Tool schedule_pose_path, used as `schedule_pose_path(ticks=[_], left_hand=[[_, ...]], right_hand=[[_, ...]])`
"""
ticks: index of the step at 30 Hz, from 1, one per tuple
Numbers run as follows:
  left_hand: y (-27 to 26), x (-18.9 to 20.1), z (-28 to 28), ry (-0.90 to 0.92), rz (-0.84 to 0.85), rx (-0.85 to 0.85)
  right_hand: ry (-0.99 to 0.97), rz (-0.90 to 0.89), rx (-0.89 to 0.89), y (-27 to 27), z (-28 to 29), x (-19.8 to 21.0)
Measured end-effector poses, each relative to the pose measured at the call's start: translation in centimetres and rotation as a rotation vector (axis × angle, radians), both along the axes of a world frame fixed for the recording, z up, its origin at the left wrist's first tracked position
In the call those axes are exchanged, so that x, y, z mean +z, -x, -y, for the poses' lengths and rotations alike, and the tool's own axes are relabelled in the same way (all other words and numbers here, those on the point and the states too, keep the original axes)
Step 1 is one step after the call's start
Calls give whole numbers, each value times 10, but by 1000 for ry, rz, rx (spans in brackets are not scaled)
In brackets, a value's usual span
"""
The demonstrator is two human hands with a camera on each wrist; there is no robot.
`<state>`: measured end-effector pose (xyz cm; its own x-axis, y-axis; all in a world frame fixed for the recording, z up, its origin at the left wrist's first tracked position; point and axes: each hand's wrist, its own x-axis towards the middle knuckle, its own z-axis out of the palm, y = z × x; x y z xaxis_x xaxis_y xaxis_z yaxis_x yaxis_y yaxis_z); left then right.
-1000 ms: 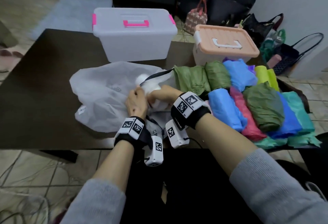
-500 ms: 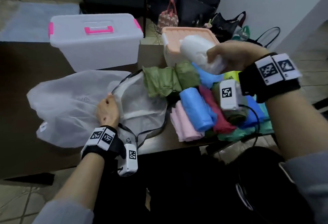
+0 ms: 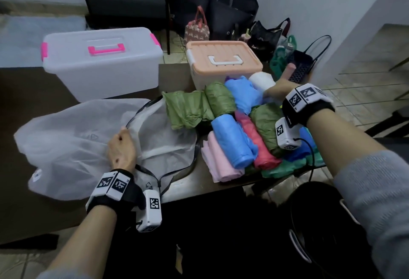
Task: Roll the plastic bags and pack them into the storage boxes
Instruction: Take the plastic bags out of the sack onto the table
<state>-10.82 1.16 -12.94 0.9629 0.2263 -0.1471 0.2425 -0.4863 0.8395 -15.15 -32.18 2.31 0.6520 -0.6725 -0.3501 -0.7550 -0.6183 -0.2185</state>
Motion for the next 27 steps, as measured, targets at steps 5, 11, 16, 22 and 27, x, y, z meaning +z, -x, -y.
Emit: schedule_pose_path(ticks=[5, 11, 16, 22, 27], left_hand=[[-1, 1, 0, -29, -7, 13], [1, 4, 2, -30, -21, 14], [10, 23, -7, 3, -84, -135], [46, 41, -35, -395, -16, -646], [86, 21, -68, -881, -345, -896]], right_hand=[[22, -137, 58, -3, 6, -9], [52, -82, 43, -4, 12, -4], [142, 101, 185, -14, -13, 6], [-87, 281, 503, -32, -98, -6], [-209, 314, 660, -42, -158, -31]])
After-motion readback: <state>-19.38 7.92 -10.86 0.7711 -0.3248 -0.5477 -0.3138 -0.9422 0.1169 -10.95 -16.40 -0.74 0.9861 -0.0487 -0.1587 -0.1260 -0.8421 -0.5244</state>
